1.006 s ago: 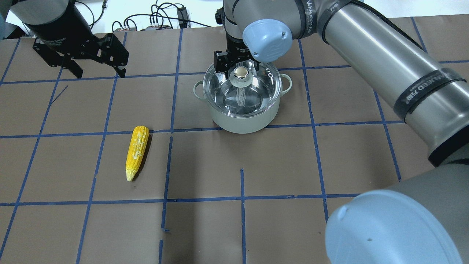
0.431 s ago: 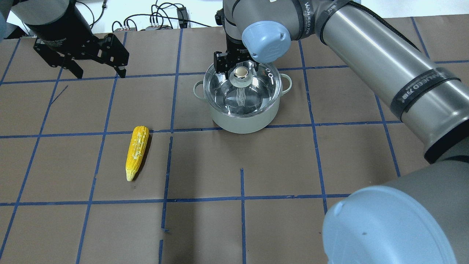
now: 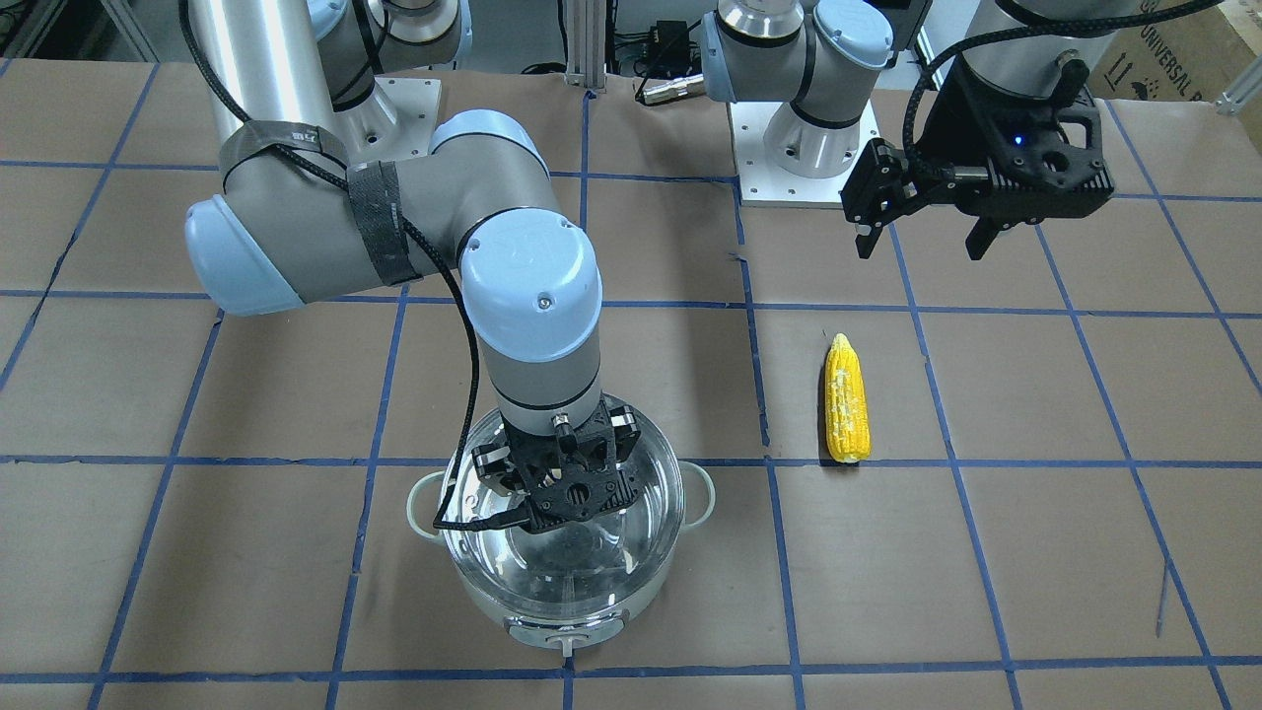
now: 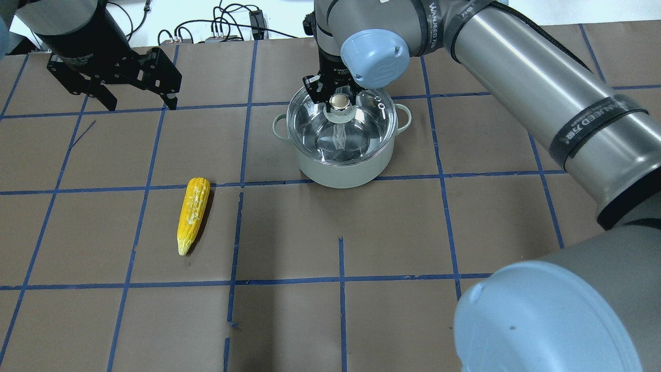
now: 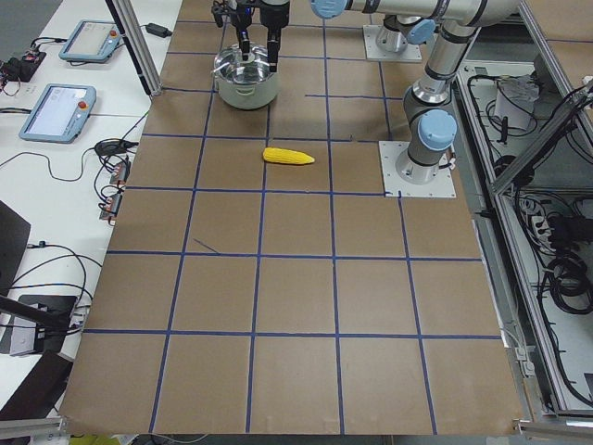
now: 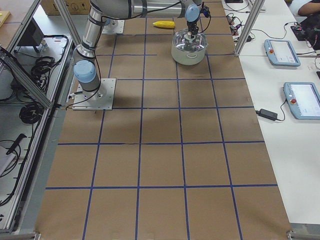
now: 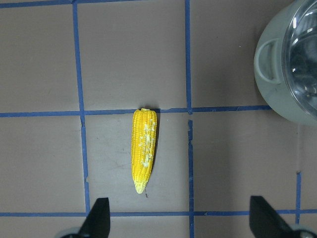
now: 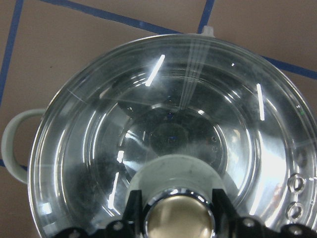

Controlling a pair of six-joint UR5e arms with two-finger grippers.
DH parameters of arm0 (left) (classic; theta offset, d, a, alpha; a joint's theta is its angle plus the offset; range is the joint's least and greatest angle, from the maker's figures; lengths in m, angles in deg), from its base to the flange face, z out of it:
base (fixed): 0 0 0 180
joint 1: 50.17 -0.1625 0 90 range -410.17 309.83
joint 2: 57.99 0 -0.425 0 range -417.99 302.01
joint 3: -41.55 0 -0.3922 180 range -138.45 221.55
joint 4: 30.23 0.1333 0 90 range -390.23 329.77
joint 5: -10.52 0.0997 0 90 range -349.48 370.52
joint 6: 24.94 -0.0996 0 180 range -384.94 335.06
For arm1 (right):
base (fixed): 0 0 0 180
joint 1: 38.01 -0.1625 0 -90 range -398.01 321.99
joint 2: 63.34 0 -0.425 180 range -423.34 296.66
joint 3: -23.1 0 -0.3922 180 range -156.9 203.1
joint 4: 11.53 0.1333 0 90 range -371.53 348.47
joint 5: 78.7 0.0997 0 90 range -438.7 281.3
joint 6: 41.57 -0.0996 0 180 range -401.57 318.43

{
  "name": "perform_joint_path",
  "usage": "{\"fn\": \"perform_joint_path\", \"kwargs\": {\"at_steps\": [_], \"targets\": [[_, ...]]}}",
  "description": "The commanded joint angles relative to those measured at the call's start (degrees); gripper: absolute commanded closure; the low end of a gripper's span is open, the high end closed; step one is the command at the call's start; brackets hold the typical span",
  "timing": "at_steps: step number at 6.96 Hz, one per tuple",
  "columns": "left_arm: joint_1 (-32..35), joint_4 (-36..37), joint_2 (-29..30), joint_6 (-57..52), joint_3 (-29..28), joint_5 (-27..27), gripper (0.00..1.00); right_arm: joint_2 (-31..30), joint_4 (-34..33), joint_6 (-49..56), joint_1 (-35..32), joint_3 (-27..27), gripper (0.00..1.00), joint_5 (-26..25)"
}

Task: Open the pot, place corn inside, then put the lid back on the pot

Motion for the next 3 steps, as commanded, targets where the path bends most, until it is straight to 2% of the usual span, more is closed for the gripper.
{"fn": "perform_joint_path", "kwargs": {"at_steps": [1, 3], "targets": [[0.0, 0.1, 0.3, 0.0, -0.7, -0.1, 0.0, 0.3, 0.0, 0.8, 0.0, 0.0, 0.81, -1.3], [-0.1, 0.0, 0.4, -0.2, -1.6, -0.1, 0.0, 0.1, 1.0, 1.7, 1.2, 2.4, 0.81, -1.2]]}}
